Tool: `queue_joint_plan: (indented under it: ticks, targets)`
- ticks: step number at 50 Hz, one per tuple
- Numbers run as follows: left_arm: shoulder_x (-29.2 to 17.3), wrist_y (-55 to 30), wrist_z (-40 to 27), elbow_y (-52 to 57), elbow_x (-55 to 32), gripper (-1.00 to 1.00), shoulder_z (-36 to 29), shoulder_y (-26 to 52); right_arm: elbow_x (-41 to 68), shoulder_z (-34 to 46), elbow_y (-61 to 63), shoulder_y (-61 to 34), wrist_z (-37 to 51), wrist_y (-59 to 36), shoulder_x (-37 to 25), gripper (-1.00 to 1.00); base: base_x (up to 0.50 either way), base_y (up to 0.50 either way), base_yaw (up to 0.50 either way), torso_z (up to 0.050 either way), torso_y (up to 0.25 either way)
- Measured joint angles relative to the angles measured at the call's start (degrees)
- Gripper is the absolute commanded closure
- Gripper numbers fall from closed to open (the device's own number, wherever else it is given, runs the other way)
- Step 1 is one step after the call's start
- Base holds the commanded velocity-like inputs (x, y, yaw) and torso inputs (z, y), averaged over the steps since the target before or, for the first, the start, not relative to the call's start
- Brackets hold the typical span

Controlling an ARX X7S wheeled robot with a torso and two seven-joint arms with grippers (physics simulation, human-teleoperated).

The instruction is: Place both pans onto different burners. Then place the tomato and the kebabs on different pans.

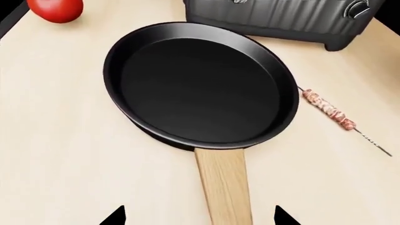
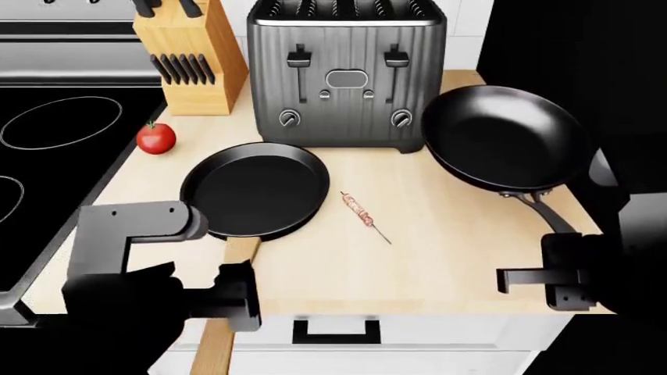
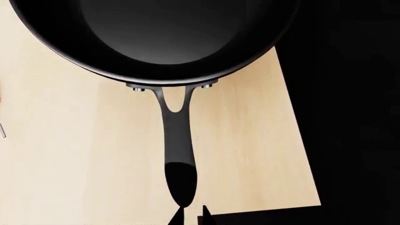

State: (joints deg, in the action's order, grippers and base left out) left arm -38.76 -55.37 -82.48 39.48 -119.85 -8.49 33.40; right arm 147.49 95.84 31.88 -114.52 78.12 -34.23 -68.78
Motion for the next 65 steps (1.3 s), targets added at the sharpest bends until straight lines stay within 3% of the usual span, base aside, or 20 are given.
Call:
queue_joint_plan:
  ticks: [31,65]
  targets:
    - [1.35,-2.16,-3.37,-0.41,7.56,-1.00,-9.81,1.14,-0.85,-0.06,0.53,1.61,-0.51,-0.06,-0.90,1.00,0.00,0.00,0.00,0.001,0.001]
    - [3.10,-0.88,-1.43,0.22,9.40,-1.00,-13.78,3.23,-1.06,-0.19,0.89,2.72,-0.66,-0.20,-1.63,1.00,0.00,0.00,0.00,0.000,0.000]
